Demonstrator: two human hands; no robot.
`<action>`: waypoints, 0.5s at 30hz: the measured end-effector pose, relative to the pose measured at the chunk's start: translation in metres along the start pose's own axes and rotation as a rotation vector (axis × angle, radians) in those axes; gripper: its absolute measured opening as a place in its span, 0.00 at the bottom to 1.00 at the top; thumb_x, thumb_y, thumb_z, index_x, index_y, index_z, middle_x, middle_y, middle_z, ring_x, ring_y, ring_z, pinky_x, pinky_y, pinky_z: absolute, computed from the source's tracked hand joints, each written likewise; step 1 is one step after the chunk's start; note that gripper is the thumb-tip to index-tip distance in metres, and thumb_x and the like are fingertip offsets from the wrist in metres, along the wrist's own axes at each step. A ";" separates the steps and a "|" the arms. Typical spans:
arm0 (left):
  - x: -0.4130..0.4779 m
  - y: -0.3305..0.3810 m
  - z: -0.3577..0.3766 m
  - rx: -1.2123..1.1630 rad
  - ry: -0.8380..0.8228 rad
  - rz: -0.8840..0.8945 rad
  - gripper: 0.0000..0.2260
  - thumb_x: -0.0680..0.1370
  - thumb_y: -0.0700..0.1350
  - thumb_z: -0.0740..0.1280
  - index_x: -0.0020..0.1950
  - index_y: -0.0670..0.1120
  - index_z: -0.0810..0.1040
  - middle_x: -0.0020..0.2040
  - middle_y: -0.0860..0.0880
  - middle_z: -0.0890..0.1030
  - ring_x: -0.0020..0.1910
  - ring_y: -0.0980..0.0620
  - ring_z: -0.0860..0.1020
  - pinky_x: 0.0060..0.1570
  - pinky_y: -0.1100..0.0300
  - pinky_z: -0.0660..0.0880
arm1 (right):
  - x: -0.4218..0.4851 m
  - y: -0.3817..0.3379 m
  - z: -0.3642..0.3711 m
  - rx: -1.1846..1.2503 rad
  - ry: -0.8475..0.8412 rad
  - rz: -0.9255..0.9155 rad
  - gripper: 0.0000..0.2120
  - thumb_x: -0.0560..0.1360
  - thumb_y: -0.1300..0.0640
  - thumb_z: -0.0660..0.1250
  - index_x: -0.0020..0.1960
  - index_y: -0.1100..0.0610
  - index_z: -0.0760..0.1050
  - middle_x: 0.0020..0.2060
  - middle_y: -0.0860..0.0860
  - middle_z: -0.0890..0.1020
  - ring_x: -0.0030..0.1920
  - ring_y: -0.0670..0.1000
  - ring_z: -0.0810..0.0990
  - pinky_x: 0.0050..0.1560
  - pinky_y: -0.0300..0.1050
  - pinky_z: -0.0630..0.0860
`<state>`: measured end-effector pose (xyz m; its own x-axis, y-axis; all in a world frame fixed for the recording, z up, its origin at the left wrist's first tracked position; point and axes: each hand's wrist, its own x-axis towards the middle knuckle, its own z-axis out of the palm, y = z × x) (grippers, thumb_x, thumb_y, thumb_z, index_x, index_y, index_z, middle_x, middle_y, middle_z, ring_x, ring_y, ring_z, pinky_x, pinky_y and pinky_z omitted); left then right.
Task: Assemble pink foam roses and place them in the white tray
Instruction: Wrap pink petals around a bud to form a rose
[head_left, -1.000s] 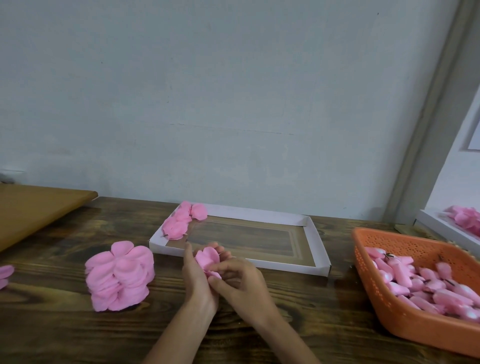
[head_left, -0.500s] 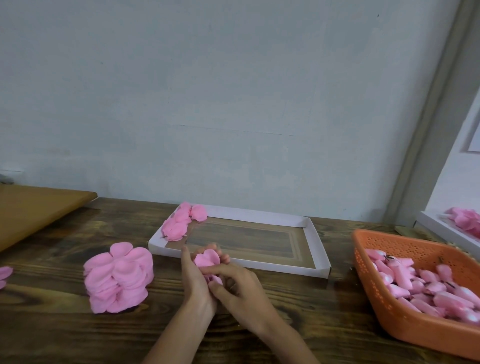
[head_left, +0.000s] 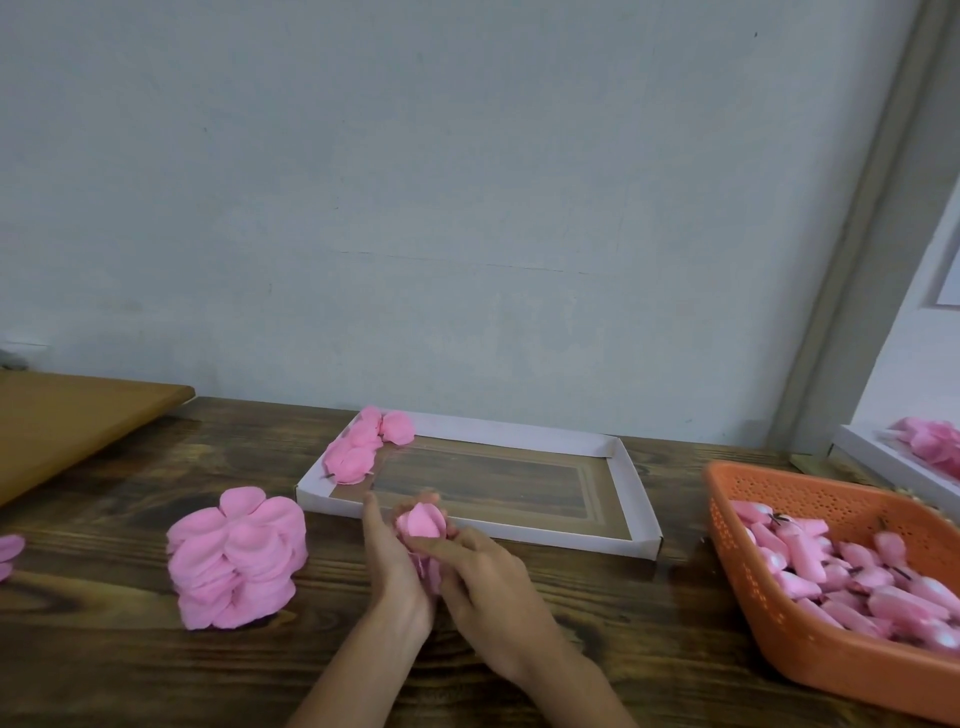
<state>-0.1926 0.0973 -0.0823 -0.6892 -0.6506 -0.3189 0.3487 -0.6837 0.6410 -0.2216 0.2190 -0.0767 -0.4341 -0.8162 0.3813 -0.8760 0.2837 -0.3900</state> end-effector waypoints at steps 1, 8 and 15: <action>0.000 0.000 0.000 0.005 0.000 0.004 0.32 0.80 0.69 0.58 0.53 0.42 0.85 0.34 0.45 0.85 0.30 0.48 0.84 0.33 0.55 0.81 | -0.001 0.000 0.000 -0.022 0.020 0.006 0.23 0.85 0.55 0.58 0.78 0.39 0.67 0.66 0.46 0.76 0.62 0.46 0.75 0.59 0.37 0.70; -0.002 -0.001 0.002 0.052 -0.019 -0.021 0.29 0.81 0.67 0.59 0.47 0.43 0.84 0.36 0.43 0.85 0.32 0.46 0.85 0.36 0.55 0.78 | -0.002 0.000 0.001 -0.038 0.092 0.054 0.26 0.83 0.52 0.60 0.80 0.42 0.61 0.65 0.44 0.79 0.57 0.47 0.79 0.57 0.44 0.77; -0.002 -0.003 0.003 0.145 -0.034 0.006 0.16 0.79 0.55 0.71 0.50 0.42 0.83 0.43 0.43 0.84 0.43 0.44 0.84 0.45 0.51 0.80 | -0.001 0.002 0.003 0.028 0.152 0.127 0.18 0.79 0.50 0.65 0.69 0.45 0.68 0.49 0.43 0.83 0.47 0.48 0.81 0.49 0.48 0.79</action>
<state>-0.1939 0.1015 -0.0811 -0.7093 -0.6412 -0.2928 0.2589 -0.6233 0.7379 -0.2217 0.2190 -0.0807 -0.5695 -0.6889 0.4484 -0.8067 0.3639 -0.4656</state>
